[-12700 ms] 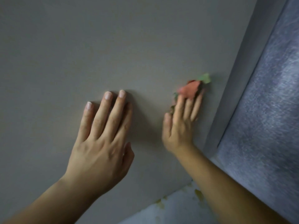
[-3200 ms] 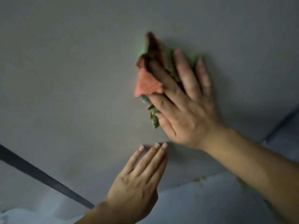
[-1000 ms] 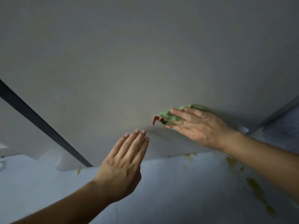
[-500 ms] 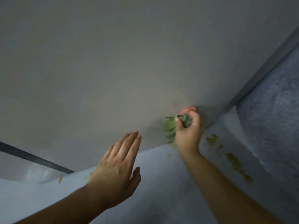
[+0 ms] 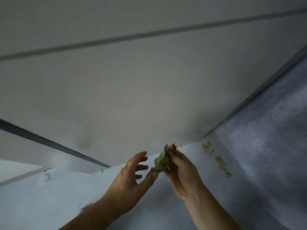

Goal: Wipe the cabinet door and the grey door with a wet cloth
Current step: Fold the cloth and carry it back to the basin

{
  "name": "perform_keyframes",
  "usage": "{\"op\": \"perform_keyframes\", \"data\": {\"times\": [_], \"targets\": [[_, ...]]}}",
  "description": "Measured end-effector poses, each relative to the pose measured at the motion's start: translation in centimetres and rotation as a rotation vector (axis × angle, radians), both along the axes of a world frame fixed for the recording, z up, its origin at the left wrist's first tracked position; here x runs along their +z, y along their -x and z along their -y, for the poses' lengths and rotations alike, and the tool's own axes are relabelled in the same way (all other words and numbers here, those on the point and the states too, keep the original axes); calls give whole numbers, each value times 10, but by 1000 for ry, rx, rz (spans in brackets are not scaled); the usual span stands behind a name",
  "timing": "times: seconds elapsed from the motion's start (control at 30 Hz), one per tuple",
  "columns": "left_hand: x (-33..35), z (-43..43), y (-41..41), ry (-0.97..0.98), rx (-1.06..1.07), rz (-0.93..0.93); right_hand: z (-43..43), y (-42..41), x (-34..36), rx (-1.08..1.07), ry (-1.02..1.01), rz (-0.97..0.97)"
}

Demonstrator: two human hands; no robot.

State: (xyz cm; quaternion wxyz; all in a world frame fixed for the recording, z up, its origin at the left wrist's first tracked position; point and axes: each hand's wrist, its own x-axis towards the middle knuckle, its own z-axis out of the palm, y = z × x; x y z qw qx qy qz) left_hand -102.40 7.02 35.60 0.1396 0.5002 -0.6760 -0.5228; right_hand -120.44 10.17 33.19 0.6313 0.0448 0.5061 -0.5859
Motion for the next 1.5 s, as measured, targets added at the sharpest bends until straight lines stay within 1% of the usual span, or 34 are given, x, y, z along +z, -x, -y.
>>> {"op": "perform_keyframes", "data": {"times": [0.03, 0.07, 0.17, 0.3, 0.4, 0.47, 0.57, 0.63, 0.73, 0.83, 0.87, 0.9, 0.97, 1.0, 1.07, 1.1, 1.23, 1.3, 1.37, 1.43, 1.5], "targets": [[32, -7, 3, -105, 62, -84, -11, -6, 31, 17, -28, -34], [62, -13, 6, -161, 97, -151, -20, -10, 62, 32, -49, -72], [148, -29, 2, -194, 135, -165, -39, -21, 150, 93, -75, -166], [234, -49, -31, -298, 297, -143, -48, -45, 247, 273, -88, -289], [277, -67, -66, -376, 424, -178, -52, -77, 296, 459, -67, -402], [298, -78, -94, -430, 553, -217, -53, -104, 321, 590, -45, -469], [328, -90, -144, -510, 714, -313, -47, -156, 351, 767, 24, -565], [347, -96, -183, -535, 767, -375, -41, -196, 370, 864, 71, -595], [369, -107, -251, -494, 785, -427, -32, -266, 384, 944, 120, -528], [377, -119, -337, -495, 894, -554, -27, -352, 386, 951, 64, -360], [375, -122, -367, -495, 931, -610, -26, -384, 386, 997, 35, -315], [372, -129, -412, -490, 976, -670, -27, -432, 383, 1101, 16, -275], [373, -131, -452, -487, 1042, -766, -25, -477, 383, 1269, -21, -199], [371, -133, -481, -489, 1075, -802, -24, -509, 381, 1302, -58, -169], [361, -138, -542, -487, 1143, -820, -19, -573, 375, 1318, -116, -158], [358, -141, -571, -491, 1176, -812, -18, -601, 371, 1318, -113, -152], [338, -148, -663, -485, 1317, -734, -3, -693, 353, 1251, -30, -184], [331, -146, -696, -468, 1359, -730, 5, -730, 343, 1257, -26, -178], [320, -139, -724, -459, 1376, -781, 10, -763, 333, 1307, -64, -168], [309, -127, -749, -458, 1389, -798, 17, -793, 320, 1402, -127, -157], [300, -114, -773, -483, 1418, -799, 28, -820, 307, 1476, -155, -92]]}}
